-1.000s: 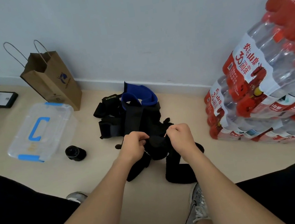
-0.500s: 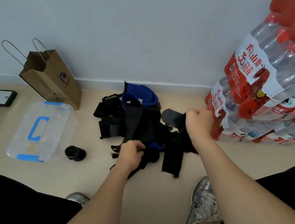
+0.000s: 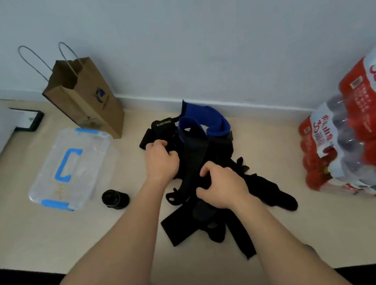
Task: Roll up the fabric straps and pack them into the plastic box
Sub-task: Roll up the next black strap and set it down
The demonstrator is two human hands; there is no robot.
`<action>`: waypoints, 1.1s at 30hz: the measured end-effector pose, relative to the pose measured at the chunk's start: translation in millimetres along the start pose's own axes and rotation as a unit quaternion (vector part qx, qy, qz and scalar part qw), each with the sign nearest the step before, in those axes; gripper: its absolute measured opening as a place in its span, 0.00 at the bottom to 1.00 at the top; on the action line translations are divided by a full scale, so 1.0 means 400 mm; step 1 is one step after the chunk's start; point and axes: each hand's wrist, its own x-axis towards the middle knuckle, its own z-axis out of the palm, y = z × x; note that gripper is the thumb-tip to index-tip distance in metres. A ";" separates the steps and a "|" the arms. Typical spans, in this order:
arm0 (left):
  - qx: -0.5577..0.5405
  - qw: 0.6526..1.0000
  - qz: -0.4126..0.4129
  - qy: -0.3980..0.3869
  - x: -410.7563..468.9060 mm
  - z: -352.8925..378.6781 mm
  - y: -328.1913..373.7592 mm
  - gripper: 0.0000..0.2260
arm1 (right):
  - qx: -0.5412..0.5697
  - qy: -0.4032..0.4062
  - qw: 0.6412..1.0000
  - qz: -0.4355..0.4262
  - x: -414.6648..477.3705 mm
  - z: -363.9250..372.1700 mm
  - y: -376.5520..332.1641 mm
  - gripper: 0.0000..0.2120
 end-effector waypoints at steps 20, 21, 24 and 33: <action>-0.109 0.980 -0.032 0.162 0.192 -0.005 0.034 0.09 | 0.003 -0.076 0.996 0.045 0.146 0.092 0.097 0.39; -0.128 0.973 0.020 0.190 0.180 -0.030 0.060 0.08 | 0.024 -0.089 0.995 0.044 0.143 0.087 0.095 0.39; -0.191 0.953 0.116 0.205 0.140 -0.106 0.141 0.07 | 0.045 -0.105 0.992 0.051 0.133 0.056 0.085 0.35; -0.251 0.958 0.137 -0.033 -0.004 -0.272 0.284 0.15 | -0.143 -0.124 0.970 0.152 0.023 -0.132 0.002 0.21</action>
